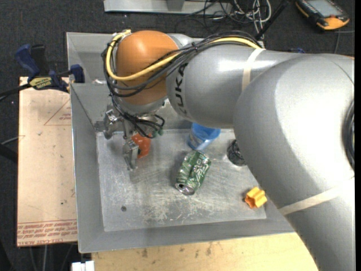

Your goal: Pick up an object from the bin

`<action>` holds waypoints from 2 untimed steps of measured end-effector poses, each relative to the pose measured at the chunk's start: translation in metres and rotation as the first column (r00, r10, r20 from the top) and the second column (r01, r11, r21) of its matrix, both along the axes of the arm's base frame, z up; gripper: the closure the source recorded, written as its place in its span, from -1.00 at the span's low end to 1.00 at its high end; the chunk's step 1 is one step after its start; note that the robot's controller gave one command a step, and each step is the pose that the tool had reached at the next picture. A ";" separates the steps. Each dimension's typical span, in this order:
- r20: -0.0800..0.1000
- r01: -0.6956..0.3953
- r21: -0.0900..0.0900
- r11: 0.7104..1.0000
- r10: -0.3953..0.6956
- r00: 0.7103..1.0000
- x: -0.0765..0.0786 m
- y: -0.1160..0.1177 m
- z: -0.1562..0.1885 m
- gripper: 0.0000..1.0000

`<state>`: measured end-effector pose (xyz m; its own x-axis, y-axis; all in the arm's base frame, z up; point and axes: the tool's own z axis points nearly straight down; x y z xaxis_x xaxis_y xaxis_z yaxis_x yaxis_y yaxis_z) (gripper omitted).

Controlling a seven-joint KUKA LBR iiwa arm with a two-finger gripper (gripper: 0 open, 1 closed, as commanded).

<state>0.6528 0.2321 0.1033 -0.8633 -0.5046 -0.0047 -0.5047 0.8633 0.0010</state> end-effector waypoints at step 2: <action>-0.003 0.044 -0.001 0.999 -0.044 0.999 0.001 0.013 -0.002 -1.00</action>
Offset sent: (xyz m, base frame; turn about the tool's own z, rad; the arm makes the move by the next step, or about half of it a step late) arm 0.0013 0.0107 0.0123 0.0555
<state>0.6541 0.2448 0.1008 -0.8846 -0.4664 -0.0017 -0.4664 0.8846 0.0020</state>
